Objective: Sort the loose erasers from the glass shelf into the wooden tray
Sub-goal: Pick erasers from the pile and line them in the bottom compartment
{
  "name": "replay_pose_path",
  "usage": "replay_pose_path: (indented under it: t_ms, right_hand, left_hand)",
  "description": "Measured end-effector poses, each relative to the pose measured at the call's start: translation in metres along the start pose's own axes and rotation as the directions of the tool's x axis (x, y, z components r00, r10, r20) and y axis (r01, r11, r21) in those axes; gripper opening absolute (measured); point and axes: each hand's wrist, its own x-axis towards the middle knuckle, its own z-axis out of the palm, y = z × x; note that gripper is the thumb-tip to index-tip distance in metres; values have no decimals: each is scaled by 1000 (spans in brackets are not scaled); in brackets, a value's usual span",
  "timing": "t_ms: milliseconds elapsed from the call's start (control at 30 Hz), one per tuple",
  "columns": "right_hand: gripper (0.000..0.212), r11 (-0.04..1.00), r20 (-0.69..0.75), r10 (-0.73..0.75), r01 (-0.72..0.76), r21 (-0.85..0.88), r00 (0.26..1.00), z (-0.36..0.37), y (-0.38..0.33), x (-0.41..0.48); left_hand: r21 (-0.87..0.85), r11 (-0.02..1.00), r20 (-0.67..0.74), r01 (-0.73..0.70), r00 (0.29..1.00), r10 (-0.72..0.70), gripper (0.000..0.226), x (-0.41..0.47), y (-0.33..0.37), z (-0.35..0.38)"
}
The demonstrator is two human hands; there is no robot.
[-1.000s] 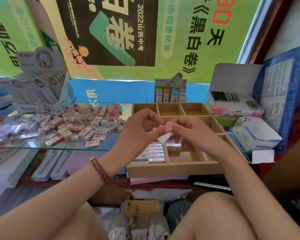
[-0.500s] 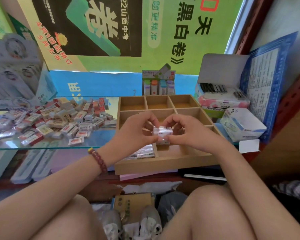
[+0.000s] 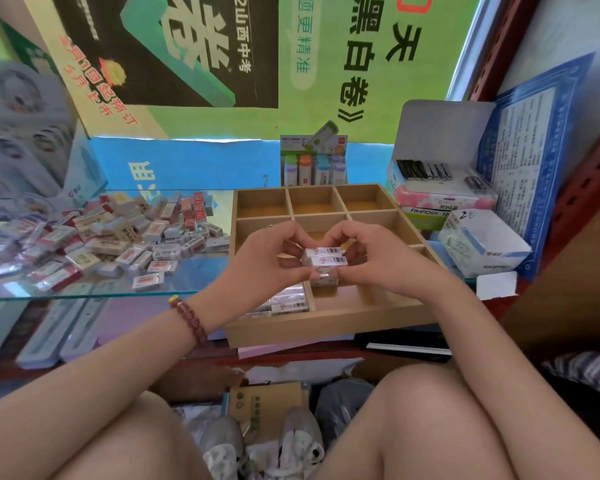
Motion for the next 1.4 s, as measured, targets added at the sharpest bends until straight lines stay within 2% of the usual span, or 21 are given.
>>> replay_pose_path:
  t_ms: [67,167,367,600,767,867,1000,1133,1233,1300,1400]
  right_hand:
    - [31,999,11,26,-26,-43,1000,-1,0,-1]
    - [30,979,19,63,-58,-196,998,-1,2,-3]
    - [31,867,39,105,-73,-493,994,7,-4,-2]
    - [35,775,12,142,-104,-624,990,17,-2,3]
    - [39,802,1,183,-149,-578,983,15,-7,1]
    - [38,843,-43,180,-176,-508,983,9,-14,-4]
    - [17,918,-133,65,-112,-381,989,12,-33,-4]
    - [1,960,-180,-72,20,-278,981,26,-61,11]
    - [2,953,-72,-132,107,-284,989,36,-84,35]
    - [7,923,43,-149,154,-353,988,44,-96,57]
    - [18,858,95,-157,183,-479,983,63,-103,97]
  left_hand:
    - [4,1000,11,17,1000,-17,29,0,-1,2]
    - [86,996,19,-15,1000,14,29,1,-4,2]
    - [96,995,-37,-36,999,40,18,-1,-6,-4]
    - [75,997,-55,-16,998,20,24,-4,-8,-12]
    - [76,997,-74,22,997,-16,26,-8,-10,-24]
    - [65,996,-143,59,988,-50,24,-12,-14,-38]
    - [58,990,-299,126,949,-103,27,-21,-26,-66]
    - [-18,983,-459,180,872,-169,31,-35,-38,-95]
    - [-56,978,-521,201,830,-201,34,-46,-51,-112]
    - [-84,977,-544,195,813,-208,36,-51,-58,-119]
    - [-102,977,-573,190,791,-213,35,-51,-62,-124]
